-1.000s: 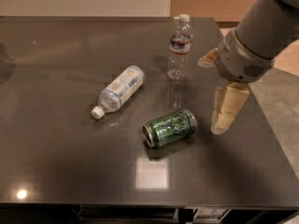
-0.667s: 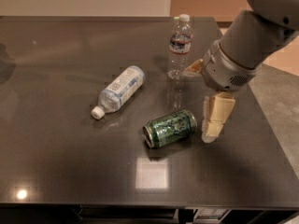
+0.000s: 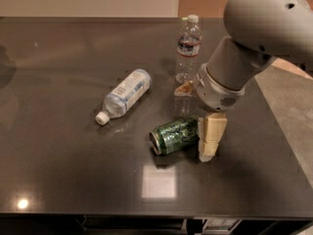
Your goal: Move green can near water bottle
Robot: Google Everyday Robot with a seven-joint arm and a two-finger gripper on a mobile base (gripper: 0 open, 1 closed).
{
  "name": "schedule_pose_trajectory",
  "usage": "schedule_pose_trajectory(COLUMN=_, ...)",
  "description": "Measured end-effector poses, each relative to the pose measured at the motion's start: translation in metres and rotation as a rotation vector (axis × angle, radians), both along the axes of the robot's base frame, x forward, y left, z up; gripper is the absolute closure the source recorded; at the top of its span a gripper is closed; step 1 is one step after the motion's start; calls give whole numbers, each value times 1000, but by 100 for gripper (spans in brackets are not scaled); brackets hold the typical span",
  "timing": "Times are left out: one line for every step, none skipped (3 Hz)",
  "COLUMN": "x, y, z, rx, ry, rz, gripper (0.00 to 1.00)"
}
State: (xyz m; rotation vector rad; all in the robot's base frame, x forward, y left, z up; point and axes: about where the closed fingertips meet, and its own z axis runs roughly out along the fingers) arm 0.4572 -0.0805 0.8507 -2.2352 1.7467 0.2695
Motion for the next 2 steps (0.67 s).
schedule_pose_trajectory(x=-4, y=3, z=-8, rx=-16, ry=7, rz=31, gripper=18)
schedule_pose_trajectory(x=-5, y=0, z=-8, rx=-20, ry=7, rz=40, gripper=40)
